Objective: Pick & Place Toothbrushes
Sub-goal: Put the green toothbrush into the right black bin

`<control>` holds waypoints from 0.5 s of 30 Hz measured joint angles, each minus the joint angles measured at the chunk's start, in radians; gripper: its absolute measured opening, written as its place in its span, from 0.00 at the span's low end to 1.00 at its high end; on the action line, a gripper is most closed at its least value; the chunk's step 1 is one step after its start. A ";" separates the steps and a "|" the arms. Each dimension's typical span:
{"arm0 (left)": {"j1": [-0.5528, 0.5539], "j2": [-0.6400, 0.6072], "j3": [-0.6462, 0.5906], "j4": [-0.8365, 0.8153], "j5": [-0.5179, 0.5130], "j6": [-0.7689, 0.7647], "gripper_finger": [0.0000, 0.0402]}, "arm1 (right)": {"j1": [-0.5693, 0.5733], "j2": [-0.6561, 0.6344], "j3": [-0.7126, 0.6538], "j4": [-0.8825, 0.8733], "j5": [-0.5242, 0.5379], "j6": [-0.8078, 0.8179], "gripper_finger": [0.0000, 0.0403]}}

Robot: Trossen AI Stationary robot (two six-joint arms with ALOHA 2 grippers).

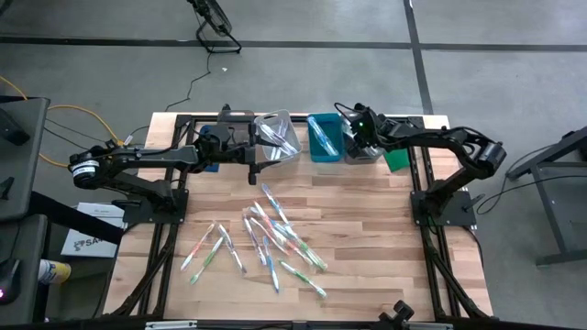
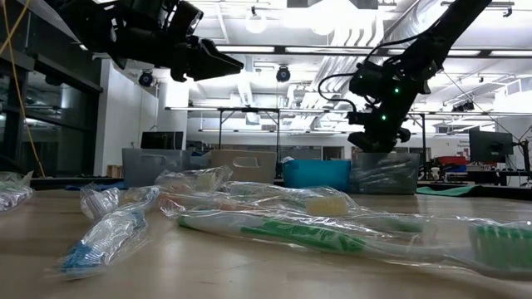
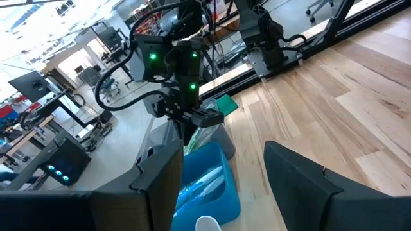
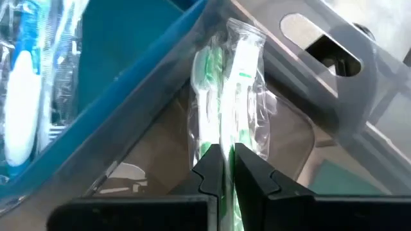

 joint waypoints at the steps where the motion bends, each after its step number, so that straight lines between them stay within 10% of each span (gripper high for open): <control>1: 0.000 0.000 0.000 0.001 0.000 0.000 0.53 | 0.000 0.000 0.000 0.001 0.002 0.005 0.05; 15: 0.000 0.000 0.000 0.000 0.008 -0.008 0.53 | 0.000 -0.066 0.000 0.005 0.036 0.065 0.40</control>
